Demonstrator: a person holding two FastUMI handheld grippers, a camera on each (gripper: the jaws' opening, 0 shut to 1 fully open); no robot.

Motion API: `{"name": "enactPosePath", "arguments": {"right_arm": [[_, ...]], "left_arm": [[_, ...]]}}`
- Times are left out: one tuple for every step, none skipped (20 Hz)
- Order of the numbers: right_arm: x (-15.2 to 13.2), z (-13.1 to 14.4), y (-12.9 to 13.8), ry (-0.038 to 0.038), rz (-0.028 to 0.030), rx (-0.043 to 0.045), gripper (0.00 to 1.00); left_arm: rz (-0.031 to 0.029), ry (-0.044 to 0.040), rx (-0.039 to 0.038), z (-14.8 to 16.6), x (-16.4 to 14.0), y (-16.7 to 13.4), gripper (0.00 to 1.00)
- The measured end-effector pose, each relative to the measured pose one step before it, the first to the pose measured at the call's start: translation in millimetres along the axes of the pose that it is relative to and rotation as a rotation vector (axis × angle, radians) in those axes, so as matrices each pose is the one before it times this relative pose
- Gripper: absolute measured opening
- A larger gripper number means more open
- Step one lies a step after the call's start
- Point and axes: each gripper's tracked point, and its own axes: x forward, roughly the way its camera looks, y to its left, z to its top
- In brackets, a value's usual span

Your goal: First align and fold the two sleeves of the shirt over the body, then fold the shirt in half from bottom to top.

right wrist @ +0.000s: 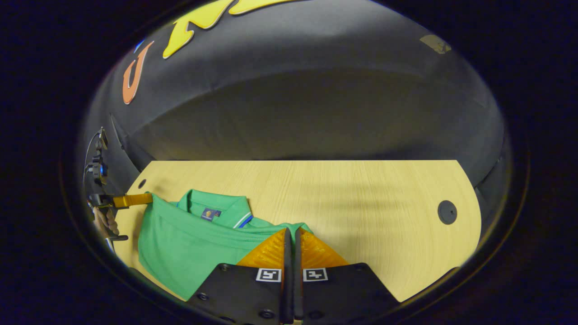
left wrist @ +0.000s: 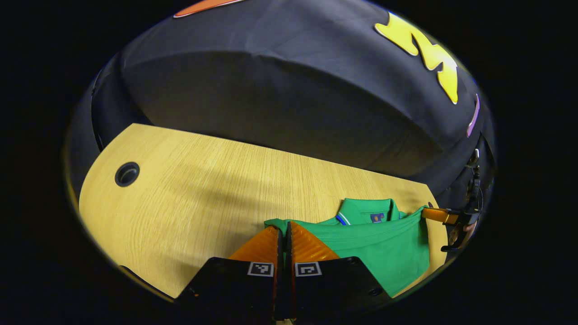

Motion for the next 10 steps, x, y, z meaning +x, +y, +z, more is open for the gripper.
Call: {"name": "enactPosePath", "arguments": {"right_arm": [[3.02,-1.69,-1.46,-0.0006,-0.00496,-0.00687,0.03],[2.55,-0.77,-0.5,-0.00057,-0.00019,-0.00892,0.03],[2.73,-2.09,-1.42,0.0029,-0.01004,-0.01112,0.03],[2.41,-1.7,-0.29,0.00305,-0.00362,-0.00378,0.03],[-3.57,-2.55,-0.76,0.01271,-0.00914,-0.00127,0.03],[-0.69,-1.01,0.19,0.00564,-0.00162,-0.00024,0.02],[1.77,1.38,0.05,-0.00557,-0.00338,0.0019,0.09],[-2.43,2.86,1.45,-0.01206,0.00479,0.00598,0.13],[-3.58,2.58,4.63,-0.01167,-0.0049,0.00526,0.27],[-3.18,3.32,1.24,-0.01653,-0.01689,0.00155,0.4]], "left_arm": [[0.00891,0.01062,-0.00727,-5.1,4.02,3.55,0.03],[-0.00028,0.00216,-0.01146,-2.17,0.42,0.54,0.04],[-0.00473,-0.01679,-0.00991,3.64,2.13,-2.46,0.04],[-0.00397,0.00012,-0.00365,-0.19,1.33,-1.5,0.06],[0.00574,0.00172,0.00405,-1.02,-1.11,1.29,0.07],[0.00485,0.0053,0.01207,-0.64,-1.63,-0.06,0.08],[0.00437,0.00323,0.01123,0.42,-2.04,-2.62,0.11],[0.01288,-0.00026,0.01524,2.61,-4.25,-1.69,0.22],[0.02474,-0.0049,0.01885,1.93,-1.13,1.61,0.33],[0.02727,-0.00855,0.01884,3.98,-3.5,1.77,0.57]]}}
